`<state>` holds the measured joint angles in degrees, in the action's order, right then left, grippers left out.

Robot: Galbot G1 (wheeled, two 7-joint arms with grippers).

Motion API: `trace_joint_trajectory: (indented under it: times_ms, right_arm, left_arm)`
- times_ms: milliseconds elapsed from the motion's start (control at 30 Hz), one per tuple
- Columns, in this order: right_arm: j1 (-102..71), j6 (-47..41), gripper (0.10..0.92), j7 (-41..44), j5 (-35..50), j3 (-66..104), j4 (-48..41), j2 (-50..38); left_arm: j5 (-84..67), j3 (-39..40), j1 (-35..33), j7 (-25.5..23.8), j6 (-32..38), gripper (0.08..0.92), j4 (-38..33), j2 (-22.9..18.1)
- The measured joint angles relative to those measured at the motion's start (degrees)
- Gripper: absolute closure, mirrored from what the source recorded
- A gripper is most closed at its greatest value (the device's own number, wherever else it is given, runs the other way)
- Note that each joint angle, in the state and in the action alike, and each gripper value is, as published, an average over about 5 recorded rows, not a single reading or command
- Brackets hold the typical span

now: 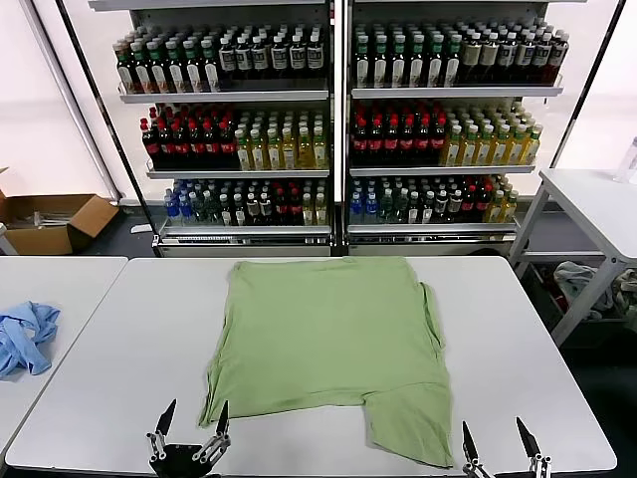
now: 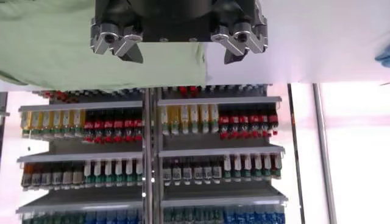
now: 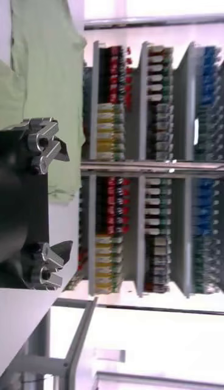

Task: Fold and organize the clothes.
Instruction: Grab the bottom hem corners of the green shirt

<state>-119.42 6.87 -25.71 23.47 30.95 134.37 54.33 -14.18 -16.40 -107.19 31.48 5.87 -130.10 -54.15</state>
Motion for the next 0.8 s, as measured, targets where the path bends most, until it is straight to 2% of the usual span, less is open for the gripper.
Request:
trace_joint_trajectory:
  times_ms: [67,300,500,800]
  right_arm:
    - [0.35,-2.24,0.203,-0.42,1.15,0.27,0.86,-0.39]
    - [2.48,-15.85,0.203,-2.28,7.48,0.91,4.64,-2.61]
    - [3.59,-23.25,0.203,-2.51,11.31,-0.20,5.52,-3.05]
    - [5.62,-30.33,0.203,-2.18,16.10,-1.67,5.67,-2.79]
  left_arm:
    - [-0.51,-0.24,0.34,0.09,-1.78,0.177,-0.92,0.17]
    - [-5.70,-1.34,3.67,0.48,-14.80,0.177,-6.32,1.18]
    - [-11.05,-1.59,6.02,0.20,-24.05,0.177,-8.10,1.94]
    - [-17.95,-2.68,8.49,-0.93,-32.31,0.177,-8.40,2.61]
